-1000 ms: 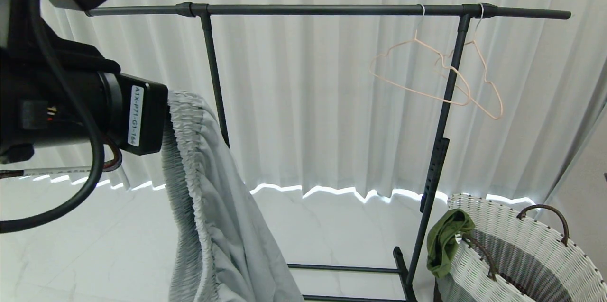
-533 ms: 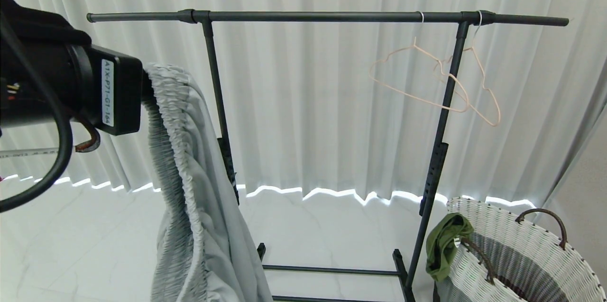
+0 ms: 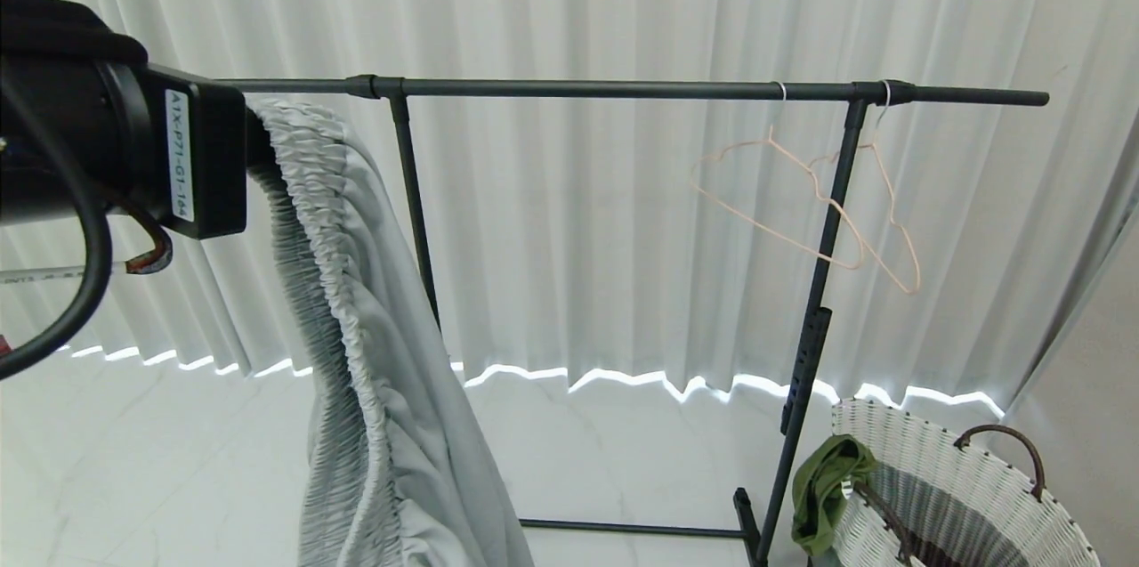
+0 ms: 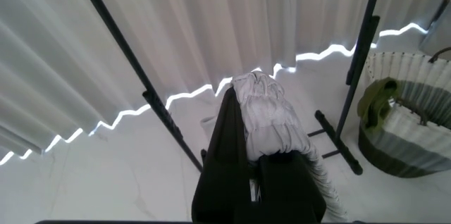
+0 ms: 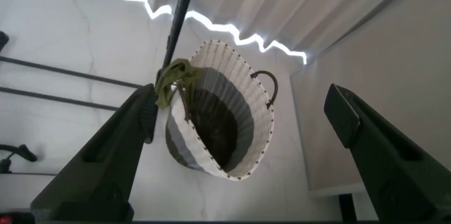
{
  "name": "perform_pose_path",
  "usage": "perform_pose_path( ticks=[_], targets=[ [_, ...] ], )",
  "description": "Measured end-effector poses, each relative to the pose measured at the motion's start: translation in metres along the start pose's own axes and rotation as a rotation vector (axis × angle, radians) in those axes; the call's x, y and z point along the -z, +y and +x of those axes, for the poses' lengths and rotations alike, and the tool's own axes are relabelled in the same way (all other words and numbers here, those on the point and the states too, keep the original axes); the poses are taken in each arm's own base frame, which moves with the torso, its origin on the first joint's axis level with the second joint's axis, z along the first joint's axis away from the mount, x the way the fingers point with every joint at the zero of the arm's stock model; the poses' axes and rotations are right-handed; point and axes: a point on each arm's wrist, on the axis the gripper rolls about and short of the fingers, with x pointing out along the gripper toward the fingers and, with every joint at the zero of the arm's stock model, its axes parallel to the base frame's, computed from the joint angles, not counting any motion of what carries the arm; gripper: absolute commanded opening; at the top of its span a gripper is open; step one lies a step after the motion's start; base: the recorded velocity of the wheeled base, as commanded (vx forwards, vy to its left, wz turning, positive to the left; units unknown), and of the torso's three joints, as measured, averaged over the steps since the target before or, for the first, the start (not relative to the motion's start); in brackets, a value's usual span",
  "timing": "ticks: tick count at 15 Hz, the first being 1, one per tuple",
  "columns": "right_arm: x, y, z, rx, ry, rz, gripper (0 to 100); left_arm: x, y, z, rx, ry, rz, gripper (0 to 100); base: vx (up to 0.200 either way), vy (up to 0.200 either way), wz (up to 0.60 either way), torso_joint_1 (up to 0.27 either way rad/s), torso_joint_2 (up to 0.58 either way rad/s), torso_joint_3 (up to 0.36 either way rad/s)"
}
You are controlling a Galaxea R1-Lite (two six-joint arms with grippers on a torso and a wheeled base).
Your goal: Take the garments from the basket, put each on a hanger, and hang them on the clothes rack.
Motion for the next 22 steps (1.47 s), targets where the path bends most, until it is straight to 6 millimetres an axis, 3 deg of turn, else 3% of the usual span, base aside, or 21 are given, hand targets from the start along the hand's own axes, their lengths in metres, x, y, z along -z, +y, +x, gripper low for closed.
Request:
perform_pose_path(
  ticks=[4, 11, 22],
  targets=[
    [0.002, 0.001, 0.002, -0.003, -0.006, 0.010, 100, 0.000, 0.001, -0.002, 0.001, -0.007, -0.004, 0, 0.000, 0.000, 0.00, 0.209, -0.47, -0.264],
    [0.004, 0.003, 0.007, 0.005, 0.012, 0.010, 100, -0.004, 0.000, 0.001, -0.005, -0.055, 0.024, 0, 0.000, 0.000, 0.00, 0.025, -0.05, -0.032],
    [0.015, 0.003, 0.020, 0.032, 0.048, 0.038, 100, 0.001, -0.002, 0.005, -0.001, -0.034, 0.026, 0, 0.200, 0.000, 0.00, 0.004, 0.00, 0.002]
  ],
)
